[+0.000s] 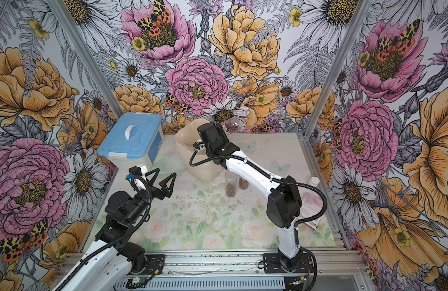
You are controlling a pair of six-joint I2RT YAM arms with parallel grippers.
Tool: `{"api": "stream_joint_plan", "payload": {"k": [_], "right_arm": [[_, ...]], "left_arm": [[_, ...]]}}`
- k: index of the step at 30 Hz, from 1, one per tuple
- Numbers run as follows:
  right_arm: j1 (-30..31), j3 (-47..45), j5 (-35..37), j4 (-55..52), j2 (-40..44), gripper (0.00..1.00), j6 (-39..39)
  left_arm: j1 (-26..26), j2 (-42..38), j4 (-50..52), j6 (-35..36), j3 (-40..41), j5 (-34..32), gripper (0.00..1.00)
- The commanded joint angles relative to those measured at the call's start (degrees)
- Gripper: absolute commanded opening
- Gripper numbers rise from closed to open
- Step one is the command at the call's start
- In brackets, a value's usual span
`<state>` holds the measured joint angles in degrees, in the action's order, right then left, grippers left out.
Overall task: Empty the moldy dried flower tea in the jars
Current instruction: Pour the moldy dried flower tea into the trash bin.
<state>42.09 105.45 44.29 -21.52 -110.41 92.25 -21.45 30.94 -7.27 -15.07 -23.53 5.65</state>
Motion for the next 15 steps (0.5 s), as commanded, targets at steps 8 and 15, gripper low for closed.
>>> {"api": "stream_joint_plan", "payload": {"k": [8, 15], "right_arm": [[0.28, 3.35, -1.30, 1.15, -1.13, 0.00, -1.11], [0.28, 3.36, -2.17, 1.18, -0.43, 0.00, -3.44]], "left_arm": [[1.32, -0.46, -2.67, -1.70, 1.55, 1.64, 0.99], [1.68, -0.26, -3.08, -2.36, 1.56, 1.82, 0.99]]}}
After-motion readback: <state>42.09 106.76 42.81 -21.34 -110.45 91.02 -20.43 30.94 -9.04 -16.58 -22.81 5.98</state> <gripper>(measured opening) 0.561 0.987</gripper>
